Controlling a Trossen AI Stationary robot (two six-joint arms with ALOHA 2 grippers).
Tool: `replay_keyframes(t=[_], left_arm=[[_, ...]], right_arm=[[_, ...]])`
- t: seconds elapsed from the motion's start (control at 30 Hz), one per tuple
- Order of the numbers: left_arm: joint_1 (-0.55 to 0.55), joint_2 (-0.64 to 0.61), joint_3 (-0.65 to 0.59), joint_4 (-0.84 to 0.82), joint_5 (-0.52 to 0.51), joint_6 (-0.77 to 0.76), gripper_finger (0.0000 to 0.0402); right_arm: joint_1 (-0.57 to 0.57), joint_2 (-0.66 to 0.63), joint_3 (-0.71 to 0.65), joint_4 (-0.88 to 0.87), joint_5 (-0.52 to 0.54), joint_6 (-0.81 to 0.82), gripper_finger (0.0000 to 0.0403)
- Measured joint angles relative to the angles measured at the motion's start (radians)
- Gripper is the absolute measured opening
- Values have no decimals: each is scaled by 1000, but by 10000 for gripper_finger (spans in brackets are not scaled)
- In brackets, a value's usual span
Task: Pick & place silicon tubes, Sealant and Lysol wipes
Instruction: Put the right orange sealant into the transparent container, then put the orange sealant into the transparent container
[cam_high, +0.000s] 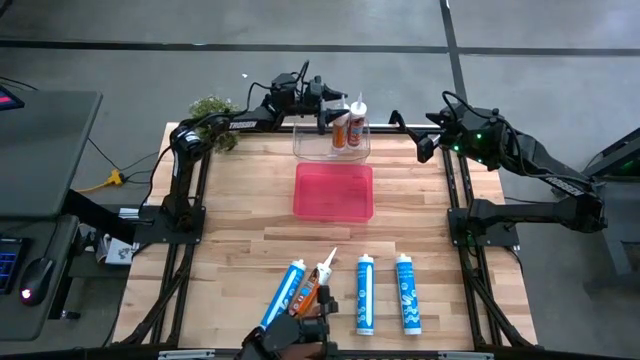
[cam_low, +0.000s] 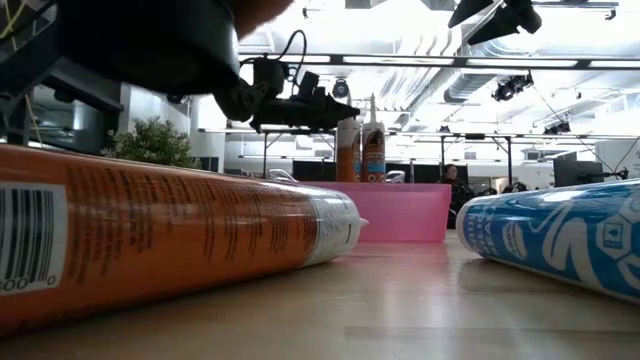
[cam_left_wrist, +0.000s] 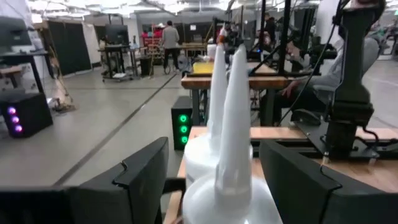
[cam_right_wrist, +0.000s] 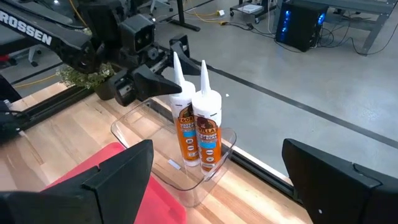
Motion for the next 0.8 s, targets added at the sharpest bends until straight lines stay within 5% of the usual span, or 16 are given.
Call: replay_keyframes(t=[0.8], left_arm=[[0, -159, -2, -10, -5, 4, 246]], right_arm=[[0, 0, 0, -8, -52, 8, 353]])
